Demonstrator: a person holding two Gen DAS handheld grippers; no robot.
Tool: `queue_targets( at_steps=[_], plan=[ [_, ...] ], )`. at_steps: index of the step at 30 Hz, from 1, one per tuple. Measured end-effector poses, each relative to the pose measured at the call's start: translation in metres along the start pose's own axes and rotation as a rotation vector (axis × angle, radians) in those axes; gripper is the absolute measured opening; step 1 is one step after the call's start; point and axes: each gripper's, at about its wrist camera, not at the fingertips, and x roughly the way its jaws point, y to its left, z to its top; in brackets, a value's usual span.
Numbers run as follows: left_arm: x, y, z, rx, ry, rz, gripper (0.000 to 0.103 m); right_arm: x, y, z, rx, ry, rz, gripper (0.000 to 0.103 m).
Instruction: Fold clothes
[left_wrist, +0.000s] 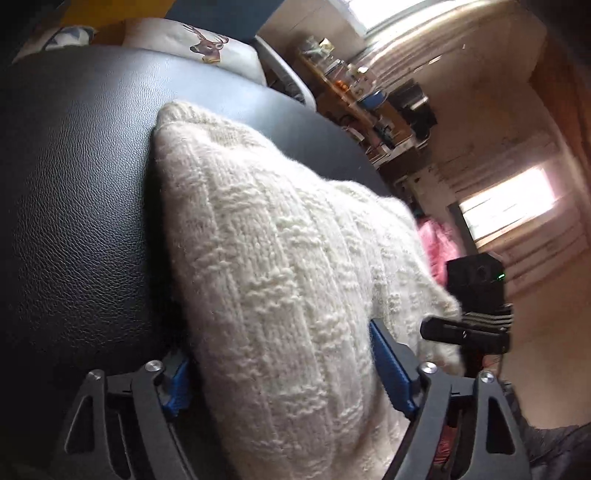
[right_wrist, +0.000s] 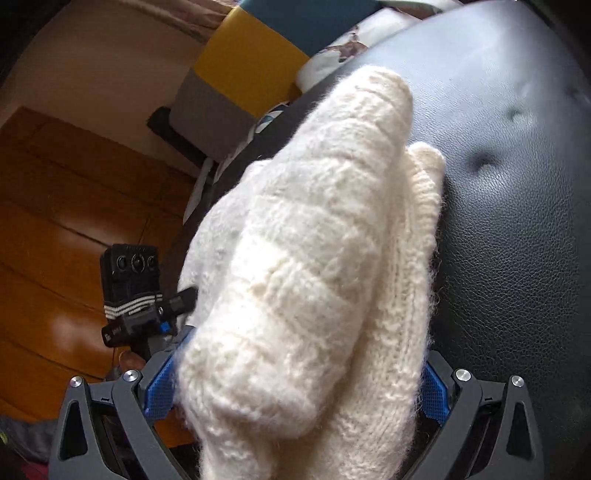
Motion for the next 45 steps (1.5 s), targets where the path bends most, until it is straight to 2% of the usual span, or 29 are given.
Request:
queue_targets(
  at_steps=[1,2,3,4,5,7,10,15,20,22,26,29,31,33,36,38,39,40,41,45],
  plan=[
    [0.001,-0.004,0.000,0.009,-0.015,0.017,0.069,-0.001,0.000,0.000,0.009,-0.005,-0.012,0.101],
    [0.000,-0.009,-0.003,0.022,-0.035,0.033,0.062,-0.002,0.002,-0.003,-0.001,-0.013,-0.050,0.091],
    [-0.001,-0.014,-0.005,0.035,-0.055,0.050,0.058,-0.004,0.006,-0.005,-0.020,-0.021,-0.101,0.085],
    [-0.003,-0.020,-0.008,0.053,-0.075,0.070,0.054,-0.005,0.009,-0.009,-0.037,-0.029,-0.133,0.074],
    [-0.004,-0.027,-0.012,0.073,-0.095,0.094,0.050,-0.006,0.009,-0.012,-0.037,-0.040,-0.140,0.066],
    [-0.007,-0.037,-0.016,0.090,-0.125,0.116,0.048,-0.011,0.008,-0.019,-0.021,-0.065,-0.138,0.063],
    [-0.011,-0.043,-0.017,0.086,-0.146,0.090,0.047,-0.018,0.015,-0.029,-0.046,-0.099,-0.178,0.058],
    [-0.015,-0.065,-0.015,0.135,-0.151,0.039,0.047,-0.041,0.018,-0.045,-0.081,-0.139,-0.194,0.056],
    [0.000,-0.112,0.004,0.236,-0.138,-0.023,0.047,-0.070,0.015,-0.066,-0.075,-0.192,-0.187,0.051],
    [0.010,-0.134,0.014,0.284,-0.126,-0.044,0.047,-0.072,0.021,-0.070,-0.070,-0.232,-0.183,0.050],
    [0.039,-0.186,0.045,0.392,-0.106,-0.105,0.047,-0.108,0.010,-0.072,-0.045,-0.327,-0.197,0.049],
    [0.064,-0.225,0.071,0.470,-0.090,-0.146,0.047,-0.125,0.018,-0.064,-0.032,-0.415,-0.235,0.049],
    [0.087,-0.246,0.089,0.506,-0.067,-0.160,0.047,-0.152,0.010,-0.059,-0.020,-0.476,-0.263,0.049],
    [0.120,-0.261,0.103,0.539,-0.023,-0.135,0.047,-0.176,-0.002,-0.056,-0.007,-0.535,-0.310,0.049],
    [0.182,-0.265,0.110,0.583,0.079,-0.021,0.048,-0.198,-0.030,-0.052,0.040,-0.585,-0.395,0.049],
    [0.227,-0.253,0.101,0.597,0.170,0.112,0.049,-0.196,-0.061,-0.053,0.109,-0.544,-0.468,0.049],
    [0.238,-0.245,0.098,0.592,0.176,0.134,0.053,-0.195,-0.077,-0.054,0.145,-0.519,-0.503,0.049],
    [0.237,-0.235,0.099,0.554,0.160,0.099,0.053,-0.186,-0.093,-0.053,0.190,-0.482,-0.519,0.049],
    [0.234,-0.226,0.102,0.505,0.158,0.061,0.053,-0.173,-0.107,-0.058,0.211,-0.465,-0.498,0.049],
    [0.229,-0.214,0.106,0.451,0.143,0.044,0.057,-0.174,-0.111,-0.075,0.190,-0.529,-0.436,0.050]
  ],
)
